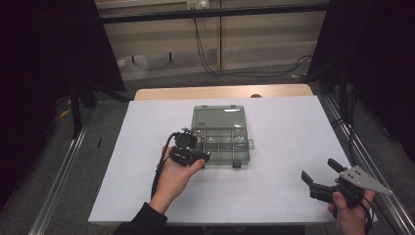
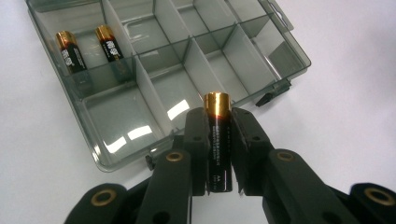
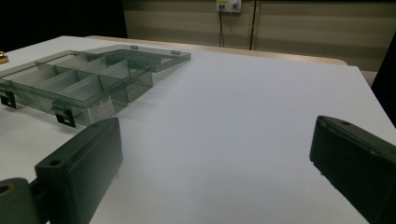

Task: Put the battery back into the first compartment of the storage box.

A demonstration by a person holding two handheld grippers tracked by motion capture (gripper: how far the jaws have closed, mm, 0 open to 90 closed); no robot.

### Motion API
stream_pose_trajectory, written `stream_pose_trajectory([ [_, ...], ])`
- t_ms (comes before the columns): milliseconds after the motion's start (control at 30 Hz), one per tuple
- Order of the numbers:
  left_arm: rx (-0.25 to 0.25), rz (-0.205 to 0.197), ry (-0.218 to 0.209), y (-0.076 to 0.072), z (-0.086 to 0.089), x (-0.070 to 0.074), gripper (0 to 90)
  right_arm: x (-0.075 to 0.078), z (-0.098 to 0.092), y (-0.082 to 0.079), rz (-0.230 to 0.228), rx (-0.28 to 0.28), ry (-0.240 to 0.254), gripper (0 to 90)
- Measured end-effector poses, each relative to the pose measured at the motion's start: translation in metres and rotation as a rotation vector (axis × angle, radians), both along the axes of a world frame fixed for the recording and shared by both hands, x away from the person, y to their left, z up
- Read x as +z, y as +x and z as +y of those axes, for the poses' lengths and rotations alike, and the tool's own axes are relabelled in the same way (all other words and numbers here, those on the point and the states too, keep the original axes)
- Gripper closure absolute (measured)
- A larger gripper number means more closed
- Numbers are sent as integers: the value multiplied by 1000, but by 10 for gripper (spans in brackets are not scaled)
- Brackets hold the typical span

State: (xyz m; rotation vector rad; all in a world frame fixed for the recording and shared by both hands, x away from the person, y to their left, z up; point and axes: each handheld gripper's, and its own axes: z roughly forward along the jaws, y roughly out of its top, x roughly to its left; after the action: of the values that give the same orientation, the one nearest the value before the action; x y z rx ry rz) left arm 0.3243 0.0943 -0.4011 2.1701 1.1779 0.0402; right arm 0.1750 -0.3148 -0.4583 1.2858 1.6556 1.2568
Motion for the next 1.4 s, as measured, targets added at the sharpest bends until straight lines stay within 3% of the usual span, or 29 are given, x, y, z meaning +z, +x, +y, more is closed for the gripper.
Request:
stream_pose_trajectory([
  [567, 13, -7, 1, 17, 1, 5, 771, 0, 0, 0, 0, 2, 3, 22],
  [1400, 71, -9, -8, 47, 9, 3, 771, 0, 0, 0, 1, 0, 3, 22],
])
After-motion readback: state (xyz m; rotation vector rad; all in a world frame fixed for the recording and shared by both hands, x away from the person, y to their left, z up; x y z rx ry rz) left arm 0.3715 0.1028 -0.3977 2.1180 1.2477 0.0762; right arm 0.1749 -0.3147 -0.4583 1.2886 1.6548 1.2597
